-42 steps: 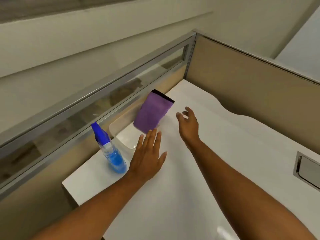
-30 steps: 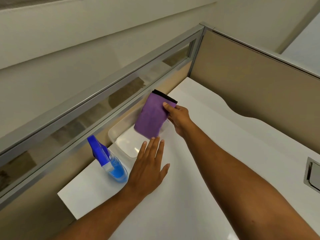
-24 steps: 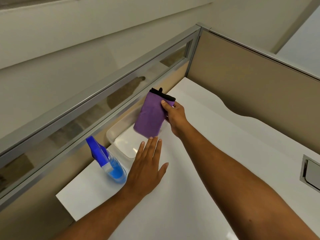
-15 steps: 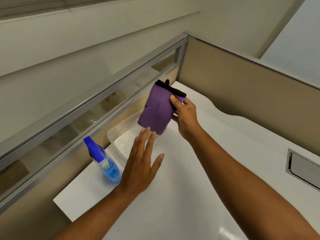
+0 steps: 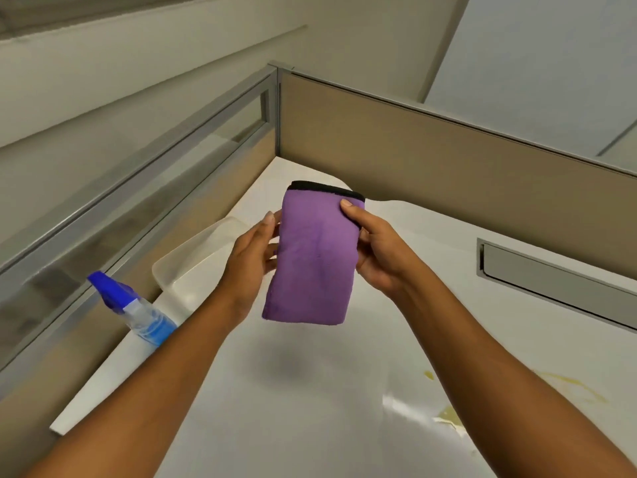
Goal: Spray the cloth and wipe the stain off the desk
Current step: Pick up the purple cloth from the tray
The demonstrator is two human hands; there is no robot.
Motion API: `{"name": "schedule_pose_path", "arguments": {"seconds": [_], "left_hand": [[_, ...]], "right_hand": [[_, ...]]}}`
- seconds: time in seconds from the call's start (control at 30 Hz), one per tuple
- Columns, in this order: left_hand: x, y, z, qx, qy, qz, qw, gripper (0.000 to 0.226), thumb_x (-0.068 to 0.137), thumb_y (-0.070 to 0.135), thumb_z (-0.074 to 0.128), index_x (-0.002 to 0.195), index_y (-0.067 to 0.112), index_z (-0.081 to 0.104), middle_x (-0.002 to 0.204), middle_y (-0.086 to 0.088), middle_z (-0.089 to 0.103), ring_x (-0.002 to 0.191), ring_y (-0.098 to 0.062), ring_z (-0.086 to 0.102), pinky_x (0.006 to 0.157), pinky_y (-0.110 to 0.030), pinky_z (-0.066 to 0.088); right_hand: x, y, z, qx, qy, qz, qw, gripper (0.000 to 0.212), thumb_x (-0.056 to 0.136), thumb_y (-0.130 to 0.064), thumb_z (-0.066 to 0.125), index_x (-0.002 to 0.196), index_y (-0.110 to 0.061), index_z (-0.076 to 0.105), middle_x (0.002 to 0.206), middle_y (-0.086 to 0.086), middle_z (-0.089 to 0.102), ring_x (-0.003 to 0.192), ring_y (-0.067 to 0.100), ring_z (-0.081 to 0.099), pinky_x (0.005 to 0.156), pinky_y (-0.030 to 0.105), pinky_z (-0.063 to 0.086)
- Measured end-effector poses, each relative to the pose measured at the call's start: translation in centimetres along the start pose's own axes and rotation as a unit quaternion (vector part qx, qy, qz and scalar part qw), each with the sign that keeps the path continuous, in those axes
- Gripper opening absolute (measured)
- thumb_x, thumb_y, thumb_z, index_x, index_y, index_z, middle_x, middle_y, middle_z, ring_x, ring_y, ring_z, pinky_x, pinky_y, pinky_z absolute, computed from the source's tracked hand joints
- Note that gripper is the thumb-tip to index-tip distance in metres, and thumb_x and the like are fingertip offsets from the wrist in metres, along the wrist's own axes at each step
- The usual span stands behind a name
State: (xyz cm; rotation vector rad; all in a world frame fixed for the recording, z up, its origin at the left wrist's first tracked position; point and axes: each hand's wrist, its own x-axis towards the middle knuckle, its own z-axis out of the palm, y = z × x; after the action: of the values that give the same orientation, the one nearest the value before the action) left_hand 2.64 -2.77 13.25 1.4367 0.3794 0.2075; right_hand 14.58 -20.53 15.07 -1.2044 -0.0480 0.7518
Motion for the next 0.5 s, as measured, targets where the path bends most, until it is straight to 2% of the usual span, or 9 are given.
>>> {"name": "schedule_pose_path", "arguments": {"seconds": [0.07, 0.13, 0.2, 0.27, 0.37, 0.43, 0.47, 0.5], "left_hand": [[-0.7, -0.1, 1.3, -0.024, -0.037, -0.021, 0.999, 0.046, 0.112, 0.048, 0.039, 0.137, 0.024, 0.069, 0.120, 0.004, 0.079, 0.111, -0.018, 0.074, 0.078, -0.025, 0.061], [-1.4, -0.5, 2.6, -0.018, -0.064, -0.016, 0.998, 0.039, 0.111, 0.044, 0.045, 0.138, 0.026, 0.068, 0.123, 0.001, 0.078, 0.112, -0.021, 0.075, 0.079, -0.029, 0.062], [-1.9, -0.9, 3.8, -0.010, -0.085, -0.003, 0.996, 0.036, 0.110, 0.038, 0.052, 0.142, 0.029, 0.066, 0.129, 0.003, 0.077, 0.117, -0.022, 0.075, 0.084, -0.037, 0.065], [-2.3, -1.2, 5.0, -0.024, -0.091, -0.011, 0.995, 0.037, 0.109, 0.035, 0.055, 0.145, 0.028, 0.064, 0.131, 0.004, 0.076, 0.119, -0.023, 0.074, 0.085, -0.040, 0.066], [-2.9, -1.6, 6.5, -0.065, -0.113, -0.035, 0.991, 0.038, 0.108, 0.034, 0.057, 0.145, 0.028, 0.064, 0.132, 0.005, 0.076, 0.117, -0.020, 0.075, 0.077, -0.032, 0.062], [-3.1, -2.0, 7.2, -0.076, -0.131, -0.053, 0.987, 0.039, 0.106, 0.034, 0.060, 0.145, 0.028, 0.064, 0.133, 0.006, 0.076, 0.116, -0.018, 0.076, 0.077, -0.031, 0.062], [-3.1, -2.2, 7.5, -0.072, -0.140, -0.063, 0.986, 0.040, 0.106, 0.034, 0.062, 0.145, 0.029, 0.064, 0.134, 0.008, 0.076, 0.118, -0.018, 0.075, 0.080, -0.034, 0.063], [-3.1, -2.5, 7.7, -0.064, -0.147, -0.074, 0.984, 0.041, 0.105, 0.033, 0.063, 0.145, 0.029, 0.064, 0.134, 0.010, 0.075, 0.120, -0.018, 0.075, 0.086, -0.037, 0.063]], "right_hand": [[-1.2, 0.2, -1.2, 0.005, 0.024, 0.001, 1.000, 0.036, 0.101, -0.034, 0.072, 0.125, -0.008, 0.075, 0.099, 0.005, 0.077, 0.084, 0.017, 0.072, 0.070, 0.028, 0.060], [-2.1, 0.5, -2.4, 0.013, 0.046, -0.002, 0.999, 0.033, 0.101, -0.036, 0.073, 0.122, -0.010, 0.077, 0.102, 0.007, 0.079, 0.087, 0.019, 0.075, 0.075, 0.032, 0.062], [-2.9, 0.9, -3.5, 0.028, 0.050, -0.005, 0.998, 0.037, 0.100, -0.038, 0.073, 0.123, -0.010, 0.077, 0.117, 0.013, 0.080, 0.102, 0.026, 0.076, 0.091, 0.040, 0.062], [-3.6, 1.3, -4.5, 0.061, 0.046, -0.012, 0.997, 0.047, 0.100, -0.049, 0.070, 0.127, -0.012, 0.077, 0.128, 0.016, 0.076, 0.111, 0.030, 0.075, 0.101, 0.045, 0.059], [-4.4, 3.0, -5.7, 0.172, 0.034, -0.003, 0.985, 0.070, 0.103, -0.069, 0.047, 0.136, -0.012, 0.072, 0.130, 0.015, 0.074, 0.114, 0.033, 0.073, 0.106, 0.049, 0.054], [-5.0, 4.4, -5.7, 0.218, 0.006, 0.009, 0.976, 0.066, 0.108, -0.062, 0.041, 0.132, -0.010, 0.074, 0.124, 0.015, 0.076, 0.106, 0.032, 0.074, 0.099, 0.047, 0.058], [-5.4, 4.9, -5.5, 0.221, -0.017, 0.017, 0.975, 0.059, 0.109, -0.055, 0.044, 0.131, -0.008, 0.072, 0.124, 0.015, 0.074, 0.105, 0.031, 0.073, 0.098, 0.047, 0.059], [-5.6, 5.3, -5.1, 0.220, -0.043, 0.027, 0.974, 0.056, 0.106, -0.050, 0.049, 0.138, -0.007, 0.066, 0.131, 0.016, 0.068, 0.111, 0.031, 0.069, 0.103, 0.048, 0.055]]}}
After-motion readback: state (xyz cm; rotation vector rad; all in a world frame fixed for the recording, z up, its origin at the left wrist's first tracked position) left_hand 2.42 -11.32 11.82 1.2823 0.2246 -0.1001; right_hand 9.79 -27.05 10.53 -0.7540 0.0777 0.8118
